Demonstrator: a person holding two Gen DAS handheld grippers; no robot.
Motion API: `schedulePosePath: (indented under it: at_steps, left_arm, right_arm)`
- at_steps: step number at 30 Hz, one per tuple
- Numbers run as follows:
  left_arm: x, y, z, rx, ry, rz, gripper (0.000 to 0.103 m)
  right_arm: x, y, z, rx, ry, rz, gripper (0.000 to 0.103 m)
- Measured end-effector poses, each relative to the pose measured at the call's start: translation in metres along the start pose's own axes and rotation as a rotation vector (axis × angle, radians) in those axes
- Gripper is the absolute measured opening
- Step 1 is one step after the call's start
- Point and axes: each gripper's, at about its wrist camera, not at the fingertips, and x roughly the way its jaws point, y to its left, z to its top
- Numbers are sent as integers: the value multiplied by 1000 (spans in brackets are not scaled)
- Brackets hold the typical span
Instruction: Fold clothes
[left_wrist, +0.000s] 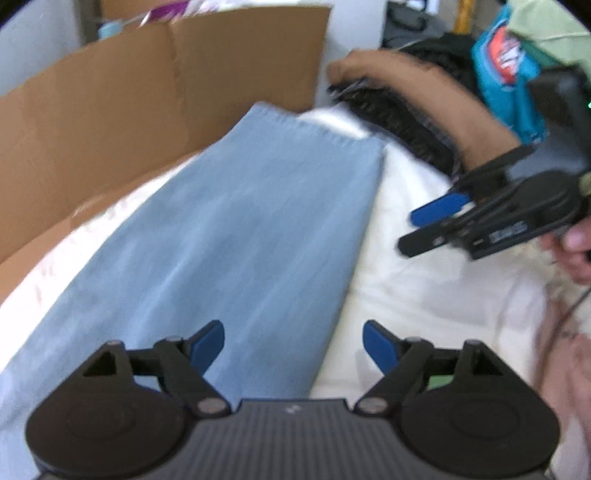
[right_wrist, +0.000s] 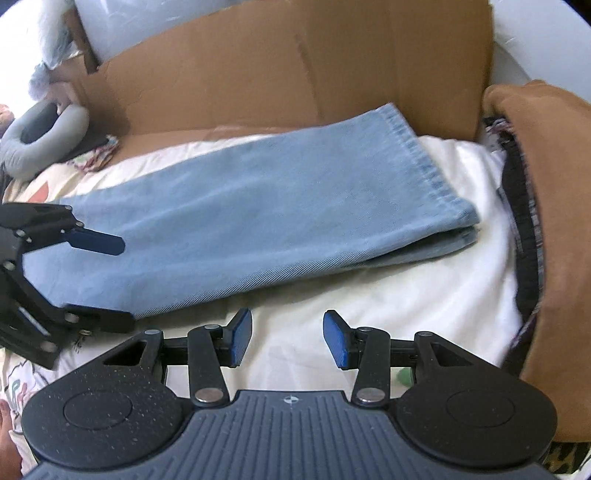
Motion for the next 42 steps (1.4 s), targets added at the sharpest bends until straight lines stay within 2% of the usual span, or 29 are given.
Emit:
schedulePosePath:
  at_steps: [4, 6, 11, 18, 21, 23, 24, 26, 29, 36, 42]
  left_arm:
    - [17, 2, -12, 6, 45, 73, 84]
    - [22, 1, -16, 17, 46, 114, 84]
    - [26, 6, -19, -30, 36, 183, 85]
    - [8, 10, -16, -87, -27, 205, 82]
    - [3, 12, -12, -128, -52, 216, 69]
    - [0, 13, -10, -138, -68, 206, 52]
    - [-1, 12, -9, -145, -79, 198, 46]
    - [-5, 16, -9, -175, -97, 172, 27]
    - [-10, 24, -8, -222, -113, 149, 13]
    - [-13, 24, -7, -219, -111, 110, 9]
    - [-10, 22, -10, -206, -92, 70, 8]
  right_arm:
    - [10, 11, -2, -24, 13, 18, 50]
    - [13, 16, -2, -35, 9, 34, 50]
    - [22, 24, -5, -50, 23, 54, 50]
    - [30, 31, -6, -60, 26, 72, 50]
    - [30, 34, -4, -65, 16, 76, 50]
    - [31, 36, -3, -67, 12, 78, 50]
    - [31, 37, -2, -68, 9, 79, 50]
    - [31, 40, 0, -79, 0, 80, 50]
    - [31, 43, 5, -74, -14, 86, 50]
    - [37, 50, 27, -71, -51, 80, 50]
    - [62, 46, 23, -85, 24, 59, 49]
